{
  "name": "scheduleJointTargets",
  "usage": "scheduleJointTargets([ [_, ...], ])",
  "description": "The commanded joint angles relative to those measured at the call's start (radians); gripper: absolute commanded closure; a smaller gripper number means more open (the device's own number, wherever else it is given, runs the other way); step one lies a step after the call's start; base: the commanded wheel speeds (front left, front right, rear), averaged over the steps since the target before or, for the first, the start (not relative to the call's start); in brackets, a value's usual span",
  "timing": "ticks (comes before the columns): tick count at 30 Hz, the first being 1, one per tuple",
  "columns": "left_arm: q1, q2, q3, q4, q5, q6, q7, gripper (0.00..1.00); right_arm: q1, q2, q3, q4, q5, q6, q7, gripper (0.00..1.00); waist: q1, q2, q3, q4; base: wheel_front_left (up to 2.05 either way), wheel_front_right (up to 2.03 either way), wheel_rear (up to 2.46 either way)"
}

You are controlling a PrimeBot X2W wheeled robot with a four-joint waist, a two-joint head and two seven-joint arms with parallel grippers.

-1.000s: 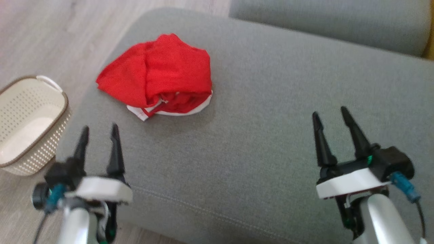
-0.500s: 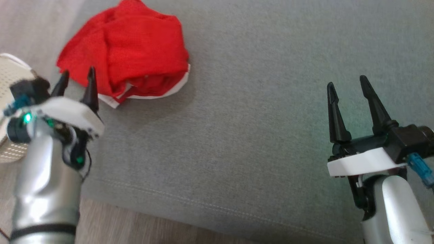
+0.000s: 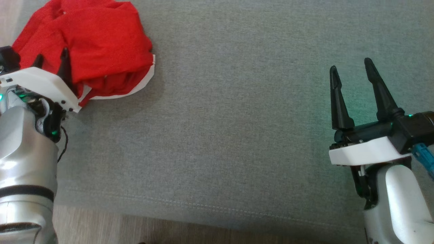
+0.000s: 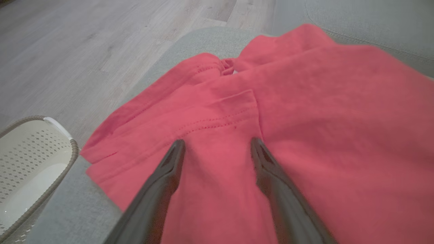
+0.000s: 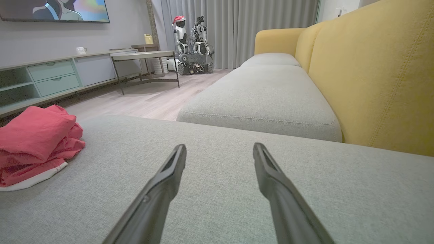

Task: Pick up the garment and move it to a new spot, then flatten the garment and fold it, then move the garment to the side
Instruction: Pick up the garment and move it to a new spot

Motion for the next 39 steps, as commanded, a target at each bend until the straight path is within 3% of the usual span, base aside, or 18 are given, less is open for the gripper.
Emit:
scheduleJointTargets([
  [1,-0.041,0.06,0.018,0.004,-0.007,-0.001,-0.012,0.45,-0.023,-0.003,0.02,-0.038,-0.002,-0.001,-0.006,0.0,-0.0001,0.0001,0.004,-0.008,0.0,0.0,0.0],
  [2,-0.047,0.059,0.016,0.018,-0.01,-0.002,-0.016,1.0,-0.023,-0.003,0.019,-0.036,0.0,-0.001,-0.008,0.0,-0.0001,0.0001,0.004,-0.009,0.0,0.0,0.0],
  [13,-0.076,0.072,0.035,0.018,-0.023,0.009,-0.183,1.0,-0.017,-0.003,0.017,0.018,0.031,-0.001,-0.045,0.0,-0.0001,0.0001,-0.074,-0.009,0.0,0.0,0.0],
  [16,-0.071,0.078,0.061,-0.075,-0.029,0.01,-0.195,1.0,-0.015,-0.003,0.022,0.042,0.048,-0.001,-0.063,0.0,-0.0001,0.0001,-0.113,-0.013,0.0,0.0,0.0],
  [20,-0.029,0.073,0.127,-0.305,-0.031,0.012,-0.196,1.0,-0.012,-0.003,0.029,0.071,0.068,-0.001,-0.081,0.0,-0.0001,0.0001,-0.158,-0.026,0.0,0.0,0.0],
  [27,0.051,0.02,0.181,-0.647,-0.021,0.005,-0.196,1.0,-0.007,-0.003,0.035,0.114,0.099,-0.001,-0.112,0.0,-0.0001,0.0001,-0.234,-0.077,0.0,0.0,0.0],
  [39,-0.041,-0.048,0.038,-0.824,-0.029,-0.002,-0.116,1.0,-0.041,-0.003,0.063,0.146,0.153,-0.001,-0.146,0.0,-0.0001,0.0001,-0.26,-0.253,0.0,0.0,0.0],
])
